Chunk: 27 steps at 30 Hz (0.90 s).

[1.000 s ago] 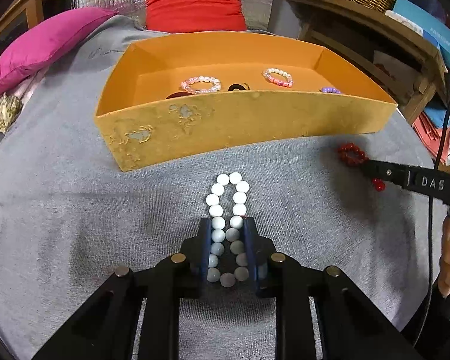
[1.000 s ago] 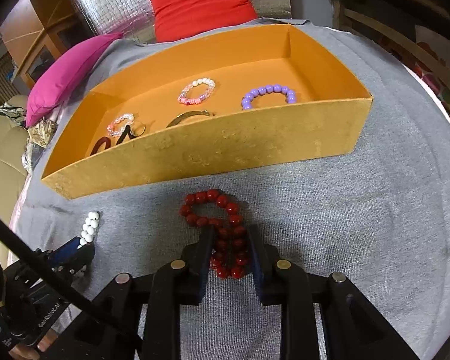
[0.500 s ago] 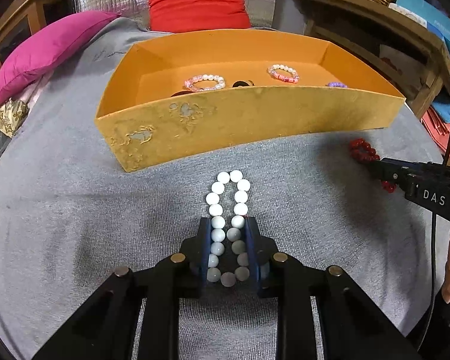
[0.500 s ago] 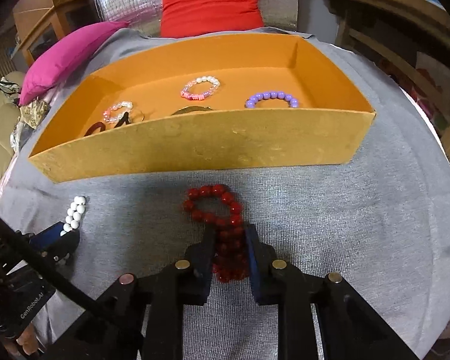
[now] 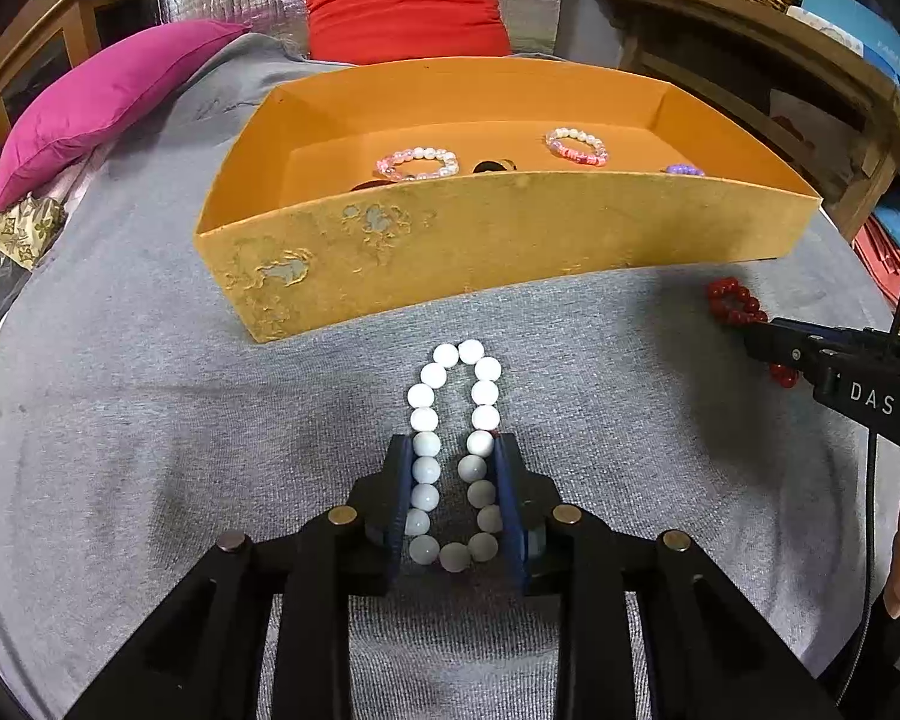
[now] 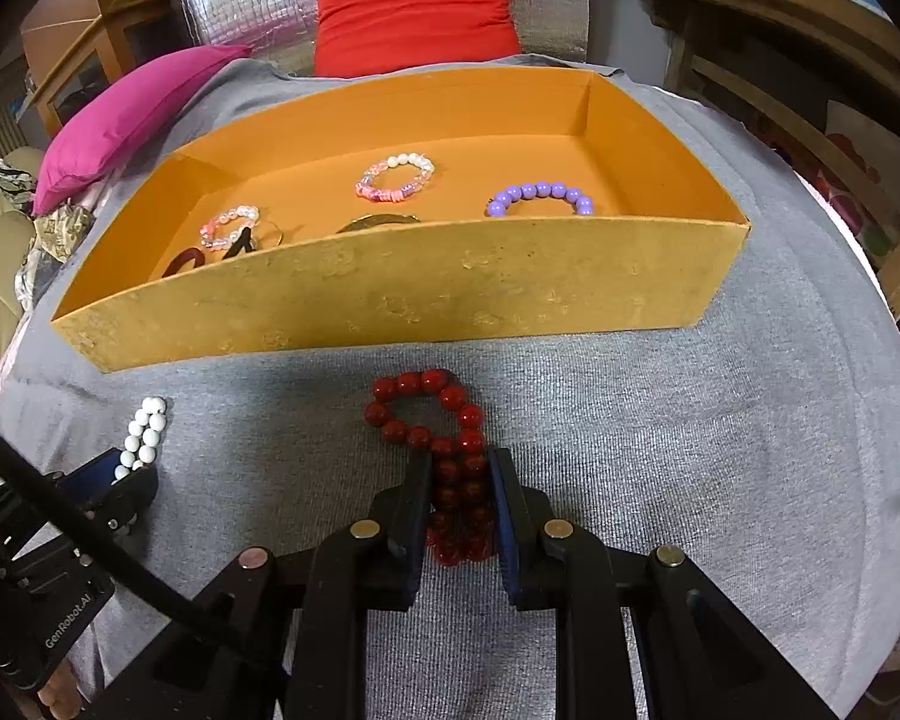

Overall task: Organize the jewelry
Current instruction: 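Lift the white bracelet with the left tool while the right tool lifts the red bracelet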

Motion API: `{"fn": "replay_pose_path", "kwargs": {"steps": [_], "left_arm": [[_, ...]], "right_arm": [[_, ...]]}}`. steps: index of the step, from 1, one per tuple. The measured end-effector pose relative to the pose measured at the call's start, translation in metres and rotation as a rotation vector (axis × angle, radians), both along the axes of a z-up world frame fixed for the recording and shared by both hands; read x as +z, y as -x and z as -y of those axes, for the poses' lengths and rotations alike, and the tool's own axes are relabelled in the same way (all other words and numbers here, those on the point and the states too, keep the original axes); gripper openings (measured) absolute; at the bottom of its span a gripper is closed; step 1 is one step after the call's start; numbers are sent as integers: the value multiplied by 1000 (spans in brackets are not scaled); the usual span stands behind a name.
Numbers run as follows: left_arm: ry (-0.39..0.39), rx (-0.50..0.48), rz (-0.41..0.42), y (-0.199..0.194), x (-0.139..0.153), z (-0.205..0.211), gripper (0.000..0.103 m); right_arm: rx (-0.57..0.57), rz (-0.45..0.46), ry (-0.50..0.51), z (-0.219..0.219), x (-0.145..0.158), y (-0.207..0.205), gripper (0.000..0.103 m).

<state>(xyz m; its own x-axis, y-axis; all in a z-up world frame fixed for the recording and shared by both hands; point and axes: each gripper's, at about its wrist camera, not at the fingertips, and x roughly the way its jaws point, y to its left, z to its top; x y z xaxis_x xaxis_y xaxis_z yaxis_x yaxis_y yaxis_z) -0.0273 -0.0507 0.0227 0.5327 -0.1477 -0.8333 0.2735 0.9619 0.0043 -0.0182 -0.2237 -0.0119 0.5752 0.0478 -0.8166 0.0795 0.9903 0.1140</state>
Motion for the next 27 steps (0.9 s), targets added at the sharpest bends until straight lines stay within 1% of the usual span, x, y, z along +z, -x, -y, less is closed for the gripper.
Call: {"fn": "replay_pose_path", "kwargs": {"steps": [8, 11, 15, 16, 18, 20, 21, 22, 27], "left_arm": [[-16, -4, 7, 0, 1, 1, 29], [-15, -15, 12, 1, 2, 2, 23], [-19, -28, 21, 1, 2, 2, 23], [-17, -28, 21, 1, 2, 1, 23], [-9, -32, 23, 1, 3, 0, 21], [0, -35, 30, 1, 5, -1, 18], [8, -36, 33, 1, 7, -2, 11], [19, -36, 37, 2, 9, -4, 9], [40, -17, -1, -2, 4, -13, 9]], "right_arm": [[-7, 13, -20, 5, 1, 3, 21], [-9, 18, -25, 6, 2, 4, 21], [-7, 30, -54, 9, 5, 7, 20], [-7, 33, -56, 9, 6, 8, 17], [-6, 39, -58, 10, 7, 9, 15], [-4, 41, -62, 11, 8, 10, 14], [-3, 40, -64, 11, 8, 9, 14], [-1, 38, -66, 12, 7, 10, 14], [-5, 21, -101, 24, 8, 10, 14]]}}
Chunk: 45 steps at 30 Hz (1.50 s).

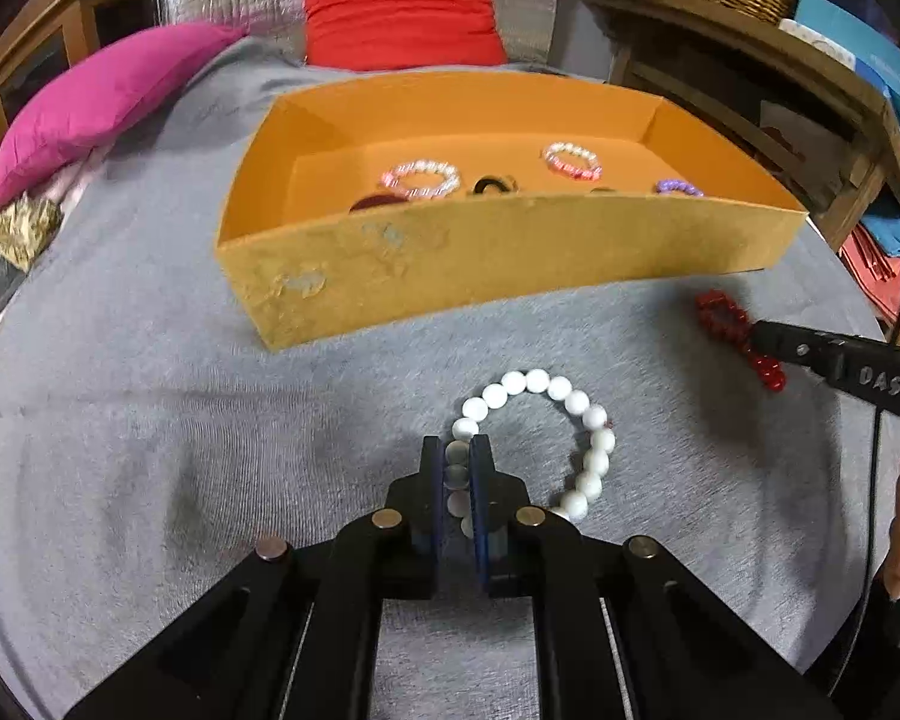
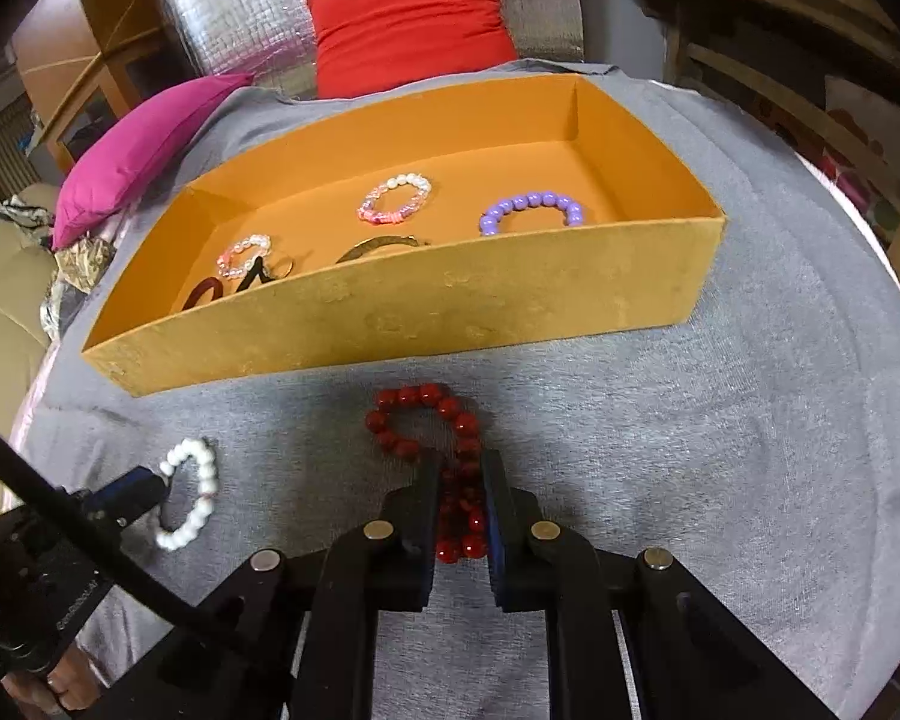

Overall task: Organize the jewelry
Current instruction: 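Lift the white bracelet with the left tool while the right tool lifts the red bracelet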

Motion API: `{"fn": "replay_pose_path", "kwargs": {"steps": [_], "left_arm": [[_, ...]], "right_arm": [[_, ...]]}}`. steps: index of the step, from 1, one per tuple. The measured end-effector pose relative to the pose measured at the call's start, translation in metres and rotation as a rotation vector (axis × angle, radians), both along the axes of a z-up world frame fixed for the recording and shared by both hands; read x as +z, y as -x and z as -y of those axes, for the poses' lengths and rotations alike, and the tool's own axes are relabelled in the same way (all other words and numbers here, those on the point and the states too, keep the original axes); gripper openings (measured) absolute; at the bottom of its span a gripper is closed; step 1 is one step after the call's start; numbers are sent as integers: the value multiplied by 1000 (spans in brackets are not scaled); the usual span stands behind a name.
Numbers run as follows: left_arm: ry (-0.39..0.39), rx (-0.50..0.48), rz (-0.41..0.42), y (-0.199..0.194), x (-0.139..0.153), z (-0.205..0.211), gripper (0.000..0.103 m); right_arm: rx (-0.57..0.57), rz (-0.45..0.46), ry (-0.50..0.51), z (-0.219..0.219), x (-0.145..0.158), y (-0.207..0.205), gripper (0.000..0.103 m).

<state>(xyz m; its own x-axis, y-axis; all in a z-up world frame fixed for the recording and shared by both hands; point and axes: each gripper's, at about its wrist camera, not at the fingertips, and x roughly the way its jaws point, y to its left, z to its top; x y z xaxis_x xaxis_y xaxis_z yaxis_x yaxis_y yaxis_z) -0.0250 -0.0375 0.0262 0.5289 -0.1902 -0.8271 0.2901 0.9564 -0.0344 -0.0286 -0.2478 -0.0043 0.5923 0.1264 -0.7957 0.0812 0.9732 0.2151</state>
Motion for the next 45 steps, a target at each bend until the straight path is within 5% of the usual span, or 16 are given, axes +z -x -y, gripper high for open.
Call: {"fn": "replay_pose_path", "kwargs": {"steps": [7, 10, 12, 15, 18, 20, 22, 31, 32, 34, 36, 45], "left_arm": [[40, 8, -29, -4, -1, -6, 10], [43, -8, -35, -4, -3, -3, 17], [52, -24, -36, -2, -3, -2, 31], [61, -32, -28, 2, 0, -3, 49], [81, -66, -27, 6, 3, 0, 52], [90, -88, -28, 8, 4, 2, 58], [85, -94, -32, 9, 3, 5, 67], [42, -100, -49, 9, -6, 14, 66], [41, -92, -42, 9, -6, 13, 63], [44, -82, -29, 7, -4, 12, 35], [72, -69, -30, 4, -2, 7, 19], [126, -112, 31, 10, 14, 7, 18]], "right_arm": [[9, -29, -30, 7, -4, 0, 23], [29, -25, -17, -1, -3, 0, 39], [41, -26, -13, -6, -3, -2, 63], [54, -14, 17, -12, -2, -1, 64], [63, -10, 39, -15, -4, 0, 63], [62, -5, 59, -16, -5, -1, 56], [54, -11, 93, -16, -7, -2, 34], [42, 6, 121, -9, -8, 1, 11], [36, 6, 115, -7, -8, 2, 11], [26, 8, 106, -4, -8, 2, 11], [19, 12, 92, -1, -7, 3, 11], [6, 86, 35, 4, 6, 9, 11]]}}
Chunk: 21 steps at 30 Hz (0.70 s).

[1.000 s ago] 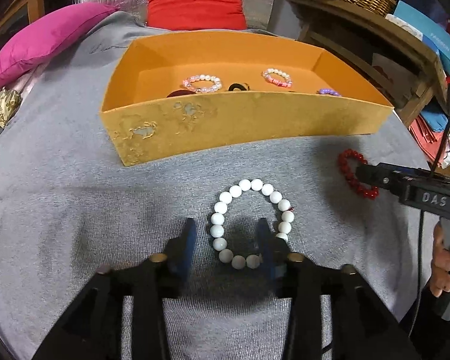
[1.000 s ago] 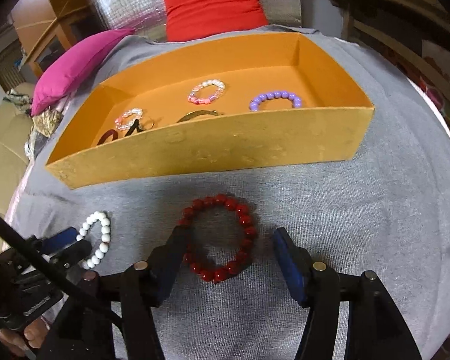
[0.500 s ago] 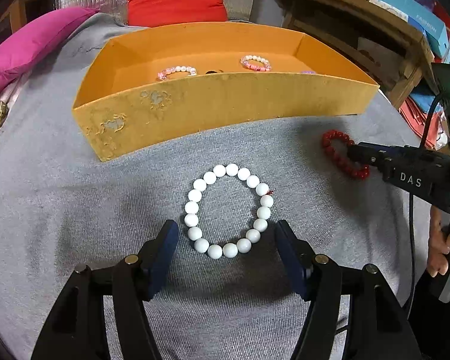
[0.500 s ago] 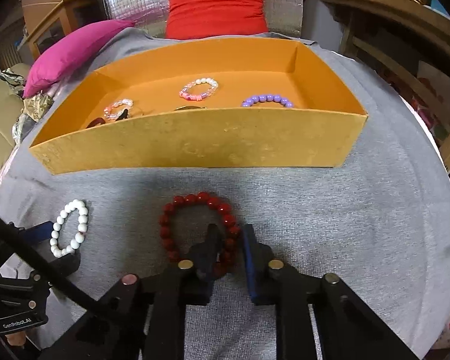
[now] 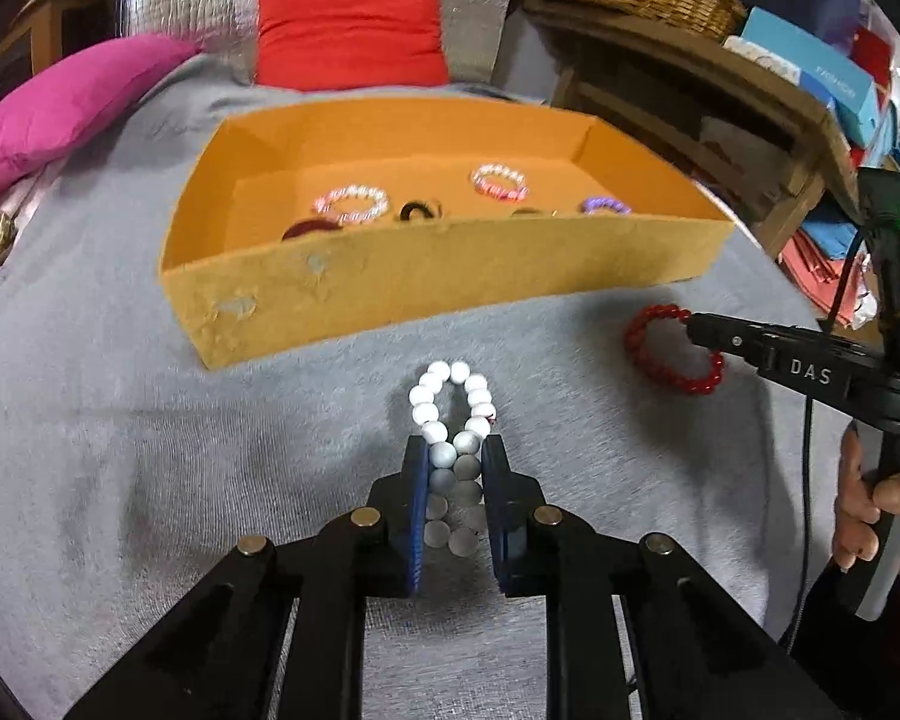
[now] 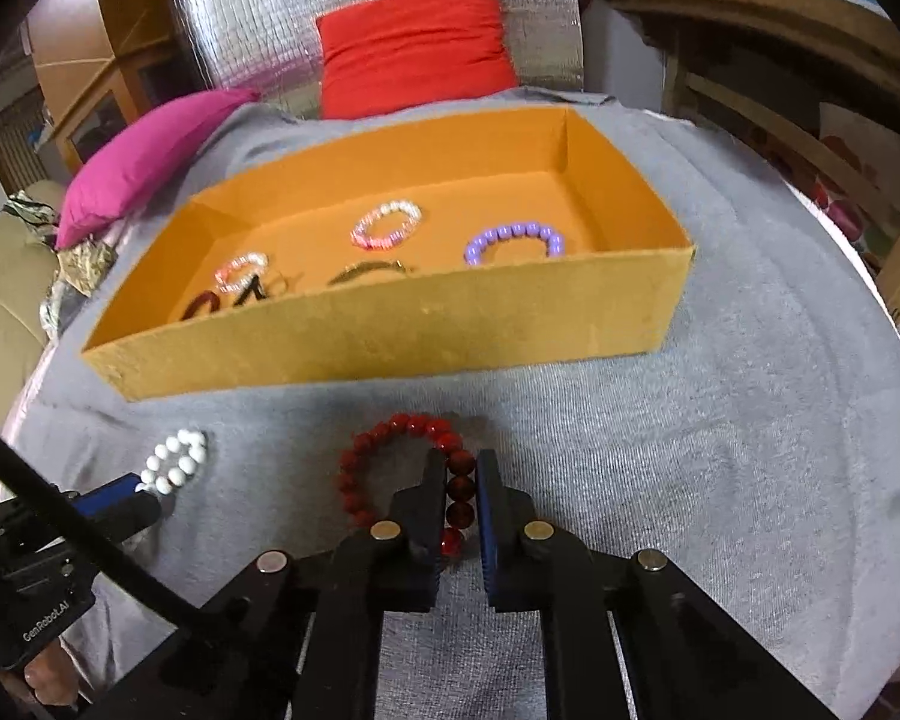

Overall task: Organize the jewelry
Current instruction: 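Lift the white bracelet with the left tool while the right tool lifts the red bracelet, then carry the white and red bracelets over the orange box with both tools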

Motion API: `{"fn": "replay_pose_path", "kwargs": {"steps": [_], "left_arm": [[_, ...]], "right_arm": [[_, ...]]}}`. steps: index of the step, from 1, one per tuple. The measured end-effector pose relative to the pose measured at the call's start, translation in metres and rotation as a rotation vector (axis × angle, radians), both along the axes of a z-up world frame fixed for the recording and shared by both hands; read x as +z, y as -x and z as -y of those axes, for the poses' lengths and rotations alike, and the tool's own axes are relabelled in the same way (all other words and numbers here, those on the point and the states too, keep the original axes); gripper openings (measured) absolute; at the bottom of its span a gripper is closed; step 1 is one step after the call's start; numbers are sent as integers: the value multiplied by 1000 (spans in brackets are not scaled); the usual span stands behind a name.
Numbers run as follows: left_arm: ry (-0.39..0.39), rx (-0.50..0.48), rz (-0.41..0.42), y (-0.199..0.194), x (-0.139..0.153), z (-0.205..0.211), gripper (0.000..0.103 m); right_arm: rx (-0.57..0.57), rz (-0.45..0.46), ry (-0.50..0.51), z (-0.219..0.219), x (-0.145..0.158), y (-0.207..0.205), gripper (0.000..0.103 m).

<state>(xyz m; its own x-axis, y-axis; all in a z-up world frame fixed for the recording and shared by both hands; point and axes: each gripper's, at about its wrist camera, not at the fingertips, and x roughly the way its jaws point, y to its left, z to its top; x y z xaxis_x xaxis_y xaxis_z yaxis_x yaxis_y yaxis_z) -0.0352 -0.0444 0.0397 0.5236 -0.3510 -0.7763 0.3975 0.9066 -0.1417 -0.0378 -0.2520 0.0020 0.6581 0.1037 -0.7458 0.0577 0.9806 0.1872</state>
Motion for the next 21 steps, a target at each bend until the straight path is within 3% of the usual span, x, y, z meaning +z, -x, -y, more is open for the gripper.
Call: {"fn": "replay_pose_path", "kwargs": {"steps": [8, 21], "left_arm": [[42, 17, 31, 2, 13, -11, 18], [12, 62, 97, 6, 35, -10, 19]], "right_arm": [[21, 91, -43, -4, 19, 7, 11], [59, 181, -93, -18, 42, 26, 11]]}}
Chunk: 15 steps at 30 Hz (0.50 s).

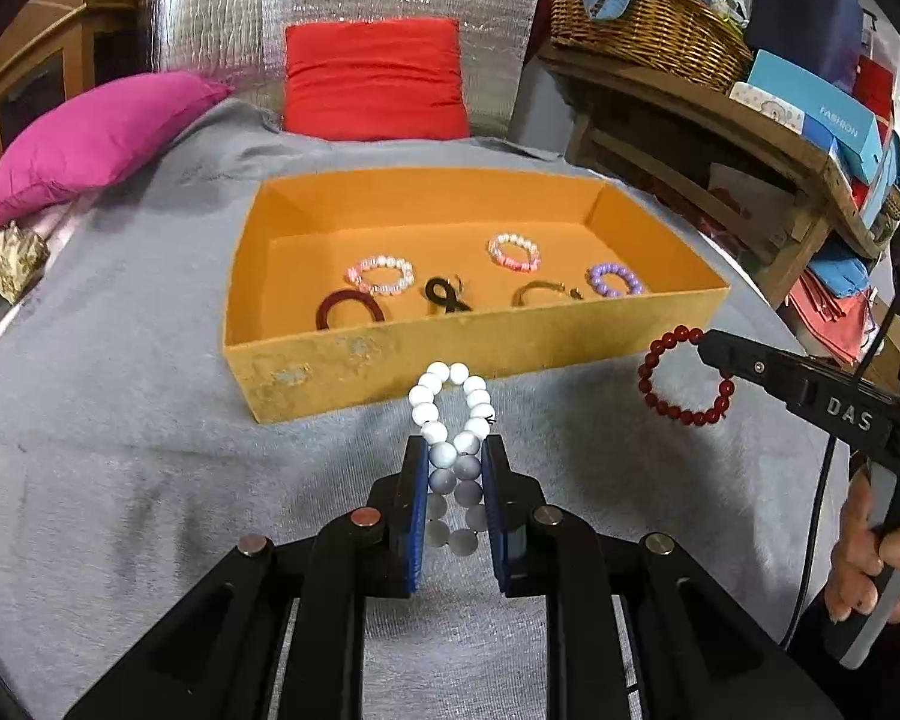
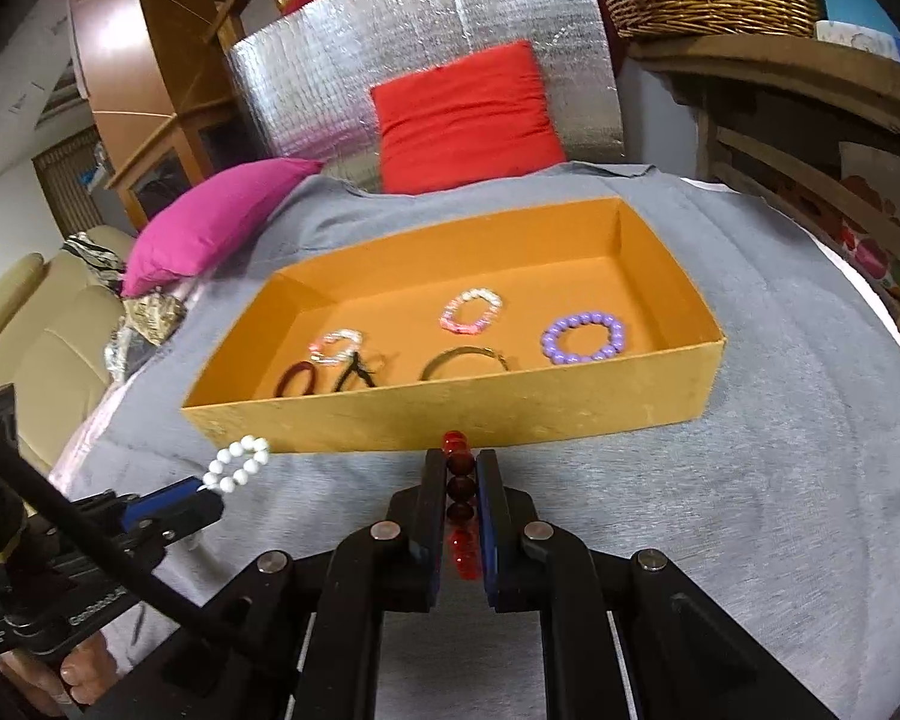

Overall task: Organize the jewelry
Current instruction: 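Carry the white and red bracelets over the orange box with both tools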

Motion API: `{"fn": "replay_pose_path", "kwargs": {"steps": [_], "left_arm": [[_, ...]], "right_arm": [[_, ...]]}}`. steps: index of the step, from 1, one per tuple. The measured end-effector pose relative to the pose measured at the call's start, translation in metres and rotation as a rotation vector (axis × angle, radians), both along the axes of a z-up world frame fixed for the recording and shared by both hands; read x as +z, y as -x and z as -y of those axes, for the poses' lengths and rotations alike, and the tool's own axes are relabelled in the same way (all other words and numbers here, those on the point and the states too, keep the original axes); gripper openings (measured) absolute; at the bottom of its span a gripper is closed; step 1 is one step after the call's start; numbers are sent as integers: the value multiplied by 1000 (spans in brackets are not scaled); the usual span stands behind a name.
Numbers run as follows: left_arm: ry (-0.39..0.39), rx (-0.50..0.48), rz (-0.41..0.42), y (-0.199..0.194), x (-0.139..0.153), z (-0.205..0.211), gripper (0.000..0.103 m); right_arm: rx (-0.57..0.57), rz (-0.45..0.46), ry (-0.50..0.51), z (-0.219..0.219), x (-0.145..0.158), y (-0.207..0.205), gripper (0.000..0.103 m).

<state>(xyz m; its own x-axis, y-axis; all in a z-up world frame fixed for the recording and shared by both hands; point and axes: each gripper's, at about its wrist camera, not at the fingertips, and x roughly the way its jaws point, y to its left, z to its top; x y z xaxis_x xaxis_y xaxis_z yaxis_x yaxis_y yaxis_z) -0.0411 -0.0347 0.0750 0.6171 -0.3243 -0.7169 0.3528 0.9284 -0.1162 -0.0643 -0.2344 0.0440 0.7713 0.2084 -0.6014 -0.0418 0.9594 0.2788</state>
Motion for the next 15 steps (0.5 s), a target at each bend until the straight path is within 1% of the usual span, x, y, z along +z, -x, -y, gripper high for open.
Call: {"fn": "replay_pose_path", "kwargs": {"steps": [5, 9, 15], "left_arm": [[-7, 19, 18, 2, 6, -3, 19], [12, 48, 42, 0, 16, -10, 18], [11, 84, 83, -4, 27, -12, 18]], "right_arm": [[25, 53, -30, -5, 13, 13, 11], [25, 96, -58, 0, 23, 20, 11], [13, 125, -100, 7, 30, 21, 11]]}}
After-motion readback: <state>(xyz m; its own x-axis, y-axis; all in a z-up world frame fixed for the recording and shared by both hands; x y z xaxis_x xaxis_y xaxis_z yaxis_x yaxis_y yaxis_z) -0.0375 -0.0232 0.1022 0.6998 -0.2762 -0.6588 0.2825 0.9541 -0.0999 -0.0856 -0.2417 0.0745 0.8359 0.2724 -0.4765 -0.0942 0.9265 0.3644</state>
